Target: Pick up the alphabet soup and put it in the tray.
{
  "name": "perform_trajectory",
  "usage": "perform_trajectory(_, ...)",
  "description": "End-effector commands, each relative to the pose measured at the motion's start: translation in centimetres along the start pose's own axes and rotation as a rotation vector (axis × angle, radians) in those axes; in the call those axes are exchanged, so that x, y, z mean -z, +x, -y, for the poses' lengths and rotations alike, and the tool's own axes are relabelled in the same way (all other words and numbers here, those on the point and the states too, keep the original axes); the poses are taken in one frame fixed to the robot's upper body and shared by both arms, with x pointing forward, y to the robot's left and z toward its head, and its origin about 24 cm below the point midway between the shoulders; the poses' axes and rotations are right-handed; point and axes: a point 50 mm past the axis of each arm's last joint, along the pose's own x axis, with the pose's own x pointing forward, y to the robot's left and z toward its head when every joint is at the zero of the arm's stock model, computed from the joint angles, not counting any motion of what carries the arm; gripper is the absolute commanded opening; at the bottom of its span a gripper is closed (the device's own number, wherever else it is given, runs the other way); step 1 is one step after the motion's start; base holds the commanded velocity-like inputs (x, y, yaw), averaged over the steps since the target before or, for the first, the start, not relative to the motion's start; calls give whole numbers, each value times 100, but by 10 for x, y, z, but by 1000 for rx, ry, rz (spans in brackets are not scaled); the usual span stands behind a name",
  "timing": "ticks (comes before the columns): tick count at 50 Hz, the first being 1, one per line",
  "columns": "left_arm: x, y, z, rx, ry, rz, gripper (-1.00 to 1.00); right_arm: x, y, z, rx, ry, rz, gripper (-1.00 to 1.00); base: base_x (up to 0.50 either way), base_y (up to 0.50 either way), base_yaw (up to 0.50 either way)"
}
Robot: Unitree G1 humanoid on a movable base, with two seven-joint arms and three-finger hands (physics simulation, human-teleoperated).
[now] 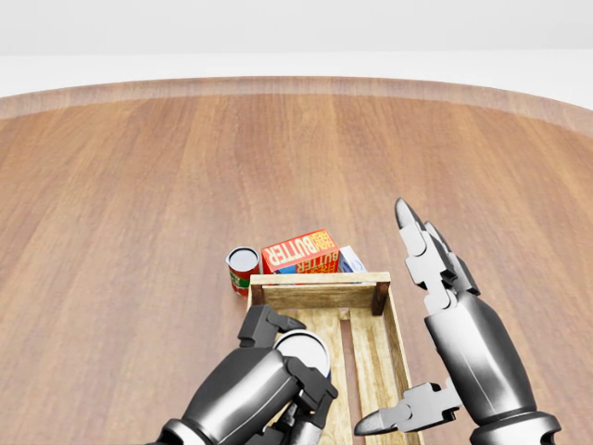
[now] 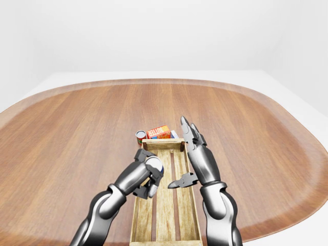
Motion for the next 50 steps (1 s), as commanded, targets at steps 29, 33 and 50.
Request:
perform_trajectory(29,11,7,7,0,-23,-18,-98,-1,-1,1,2,-4,1,98,0,0,0)
perform_trajectory(33,13,8,8,2,-26,-25,-98,-1,-1,1,1,-4,2,98,0,0,0)
perform_trajectory(50,19,6,15,14,-36,-53,-98,-1,-1,1,1,-5,2,99,0,0,0)
